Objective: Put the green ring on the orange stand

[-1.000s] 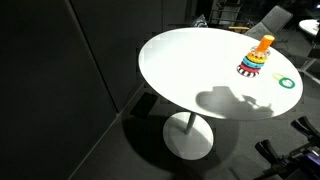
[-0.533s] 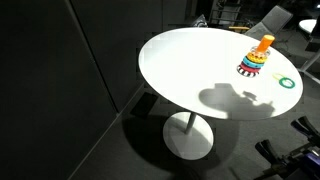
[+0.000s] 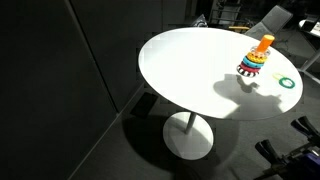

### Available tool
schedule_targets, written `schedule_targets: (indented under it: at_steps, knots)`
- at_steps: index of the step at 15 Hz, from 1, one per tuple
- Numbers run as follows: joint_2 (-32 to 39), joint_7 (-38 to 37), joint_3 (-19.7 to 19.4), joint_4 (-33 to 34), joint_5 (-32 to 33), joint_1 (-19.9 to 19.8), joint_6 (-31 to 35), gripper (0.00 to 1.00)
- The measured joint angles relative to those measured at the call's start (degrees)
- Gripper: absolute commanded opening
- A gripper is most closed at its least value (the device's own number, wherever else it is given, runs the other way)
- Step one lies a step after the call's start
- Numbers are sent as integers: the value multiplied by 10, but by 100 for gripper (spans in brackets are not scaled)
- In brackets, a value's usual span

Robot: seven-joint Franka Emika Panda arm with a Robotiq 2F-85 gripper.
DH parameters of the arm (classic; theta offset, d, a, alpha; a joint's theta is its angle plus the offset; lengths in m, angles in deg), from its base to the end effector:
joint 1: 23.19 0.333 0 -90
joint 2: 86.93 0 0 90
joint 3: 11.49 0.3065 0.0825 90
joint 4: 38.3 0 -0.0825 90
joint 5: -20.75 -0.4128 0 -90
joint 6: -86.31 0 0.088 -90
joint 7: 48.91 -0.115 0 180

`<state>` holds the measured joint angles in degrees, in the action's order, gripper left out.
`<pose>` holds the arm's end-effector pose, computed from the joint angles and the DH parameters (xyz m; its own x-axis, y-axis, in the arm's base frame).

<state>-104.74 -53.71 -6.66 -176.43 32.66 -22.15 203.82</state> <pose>0.4646 0.0347 0.3947 0.9930 0.1101 -0.0439 0.1169 -0.9712 0.2076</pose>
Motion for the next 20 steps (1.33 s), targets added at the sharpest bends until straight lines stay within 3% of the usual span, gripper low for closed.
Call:
schedule_targets:
  at_steps: [8,14,20]
  knots:
    - [-1,-1,-56,-24,-7,-34,106,100]
    - [10,28,-97,-56,-67,-41,167,100]
    - [27,73,-119,-63,-128,-42,179,100]
